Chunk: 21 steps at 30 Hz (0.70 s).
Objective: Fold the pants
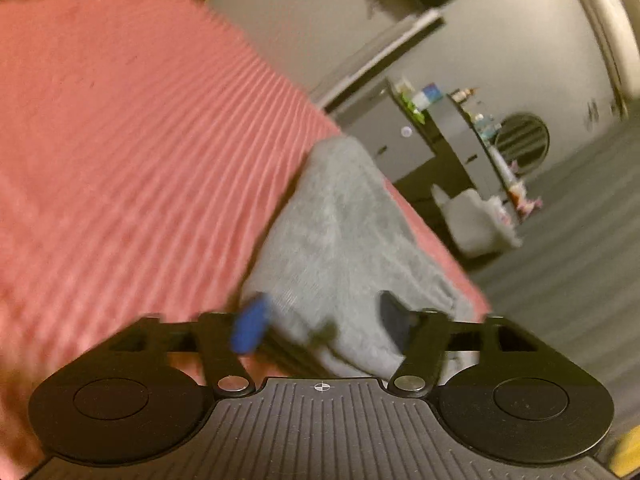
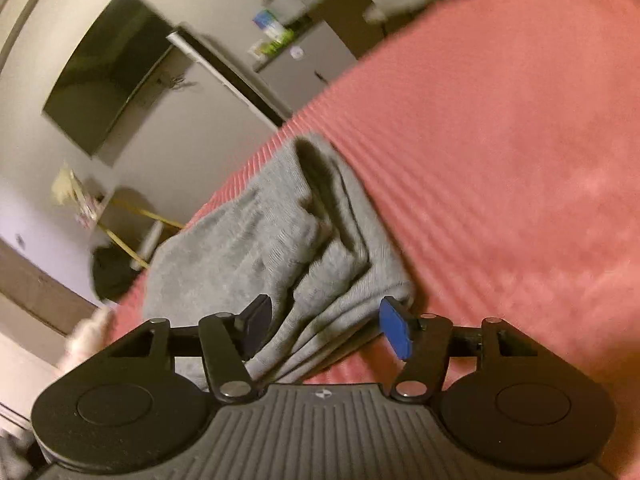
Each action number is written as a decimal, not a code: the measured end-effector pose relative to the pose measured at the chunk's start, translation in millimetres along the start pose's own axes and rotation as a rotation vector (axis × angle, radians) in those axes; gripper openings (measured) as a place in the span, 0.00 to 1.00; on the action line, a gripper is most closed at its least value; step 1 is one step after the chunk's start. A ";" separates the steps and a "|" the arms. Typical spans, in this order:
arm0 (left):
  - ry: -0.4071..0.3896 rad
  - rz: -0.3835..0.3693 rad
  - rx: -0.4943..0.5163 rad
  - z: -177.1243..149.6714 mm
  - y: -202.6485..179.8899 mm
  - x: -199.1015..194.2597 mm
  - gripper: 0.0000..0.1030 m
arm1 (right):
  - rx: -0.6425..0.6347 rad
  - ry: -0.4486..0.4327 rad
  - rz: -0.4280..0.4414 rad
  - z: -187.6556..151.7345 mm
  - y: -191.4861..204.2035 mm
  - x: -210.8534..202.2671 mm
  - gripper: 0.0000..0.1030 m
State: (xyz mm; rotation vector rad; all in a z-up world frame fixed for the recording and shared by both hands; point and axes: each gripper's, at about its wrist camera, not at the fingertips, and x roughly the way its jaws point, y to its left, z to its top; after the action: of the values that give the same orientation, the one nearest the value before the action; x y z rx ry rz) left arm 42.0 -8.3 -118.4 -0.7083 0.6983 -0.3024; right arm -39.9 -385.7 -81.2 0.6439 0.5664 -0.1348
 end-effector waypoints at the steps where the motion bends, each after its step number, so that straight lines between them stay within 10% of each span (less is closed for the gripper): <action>1: -0.028 0.024 0.068 0.7 -10.4 -3.0 0.71 | -0.060 -0.040 0.005 2.7 12.4 -2.6 0.55; 6: -0.043 -0.046 0.262 12.7 -61.4 14.0 0.77 | -0.333 -0.048 0.014 -5.1 68.0 44.1 0.30; 13: 0.033 0.182 0.566 -3.6 -68.1 94.7 0.48 | -0.630 -0.068 -0.148 -20.7 99.6 107.3 0.10; 21: 0.031 0.170 0.562 5.1 -62.9 107.9 0.48 | -0.695 -0.102 -0.215 -19.1 100.3 122.6 0.00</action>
State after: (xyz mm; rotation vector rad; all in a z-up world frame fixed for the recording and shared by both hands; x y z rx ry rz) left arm 123.2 -103.2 -124.5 -0.1094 0.6568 -0.3334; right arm 83.6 -287.9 -106.5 -0.1000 0.5394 -0.1596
